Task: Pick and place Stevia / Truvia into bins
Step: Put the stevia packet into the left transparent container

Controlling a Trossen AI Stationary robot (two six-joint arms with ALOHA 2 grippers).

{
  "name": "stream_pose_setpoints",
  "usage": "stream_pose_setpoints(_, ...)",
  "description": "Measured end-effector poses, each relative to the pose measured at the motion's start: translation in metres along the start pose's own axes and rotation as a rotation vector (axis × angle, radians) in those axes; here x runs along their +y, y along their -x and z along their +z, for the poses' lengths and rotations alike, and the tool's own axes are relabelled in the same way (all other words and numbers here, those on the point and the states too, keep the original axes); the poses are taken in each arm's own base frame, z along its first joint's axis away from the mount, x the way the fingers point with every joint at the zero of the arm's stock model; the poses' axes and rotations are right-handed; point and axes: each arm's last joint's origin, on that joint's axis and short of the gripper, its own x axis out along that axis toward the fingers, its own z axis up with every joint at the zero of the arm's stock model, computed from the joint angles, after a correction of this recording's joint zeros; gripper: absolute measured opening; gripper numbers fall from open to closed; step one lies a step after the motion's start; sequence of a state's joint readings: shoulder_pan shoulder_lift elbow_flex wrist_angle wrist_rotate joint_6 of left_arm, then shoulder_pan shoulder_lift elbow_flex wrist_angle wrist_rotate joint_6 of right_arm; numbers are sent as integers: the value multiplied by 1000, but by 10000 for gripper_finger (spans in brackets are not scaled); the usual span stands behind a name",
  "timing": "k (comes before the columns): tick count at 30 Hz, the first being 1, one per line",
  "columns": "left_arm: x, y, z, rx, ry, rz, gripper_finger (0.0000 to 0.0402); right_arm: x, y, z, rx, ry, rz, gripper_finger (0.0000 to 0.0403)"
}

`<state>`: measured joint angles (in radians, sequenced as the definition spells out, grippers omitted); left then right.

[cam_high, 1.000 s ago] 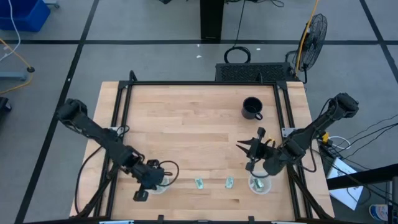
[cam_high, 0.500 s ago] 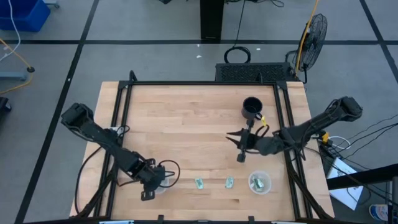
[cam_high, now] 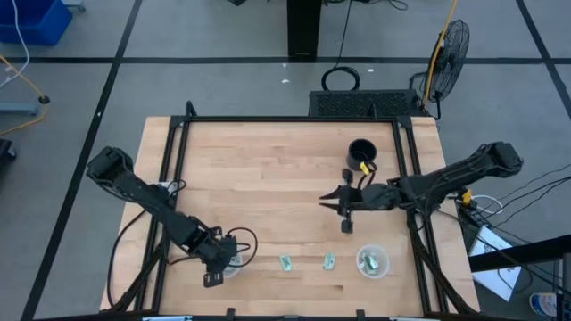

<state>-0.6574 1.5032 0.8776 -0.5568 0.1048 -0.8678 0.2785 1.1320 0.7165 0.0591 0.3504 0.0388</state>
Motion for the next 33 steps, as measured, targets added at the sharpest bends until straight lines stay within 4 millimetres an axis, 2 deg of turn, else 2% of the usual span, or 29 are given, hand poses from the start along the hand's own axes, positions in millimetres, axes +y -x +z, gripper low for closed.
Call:
stream_pose_setpoints(7, -2, 20, 16, -6, 30, -97, 87, 5, -12, -6, -7, 22, 142, 106)
stream_pose_setpoints(12, 3, 40, 32, -159, -81, -47, 88, 11, -30, -11, -7, 56, 162, 138)
stream_pose_setpoints(17, 17, 47, 48, -294, -148, 83, 88, 15, -41, -10, 18, 24, 157, 151)
stream_pose_setpoints(20, 27, 39, 63, -280, -132, 57, 88, 16, -41, -14, 56, -33, 160, 148)
stream_pose_setpoints(23, 36, 24, 77, -298, -196, 68, 88, 20, -40, -18, 102, -83, 187, 143)
stream_pose_setpoints(33, 46, -16, 126, -476, -415, -95, 88, 49, -27, -26, 178, -108, 275, 141)
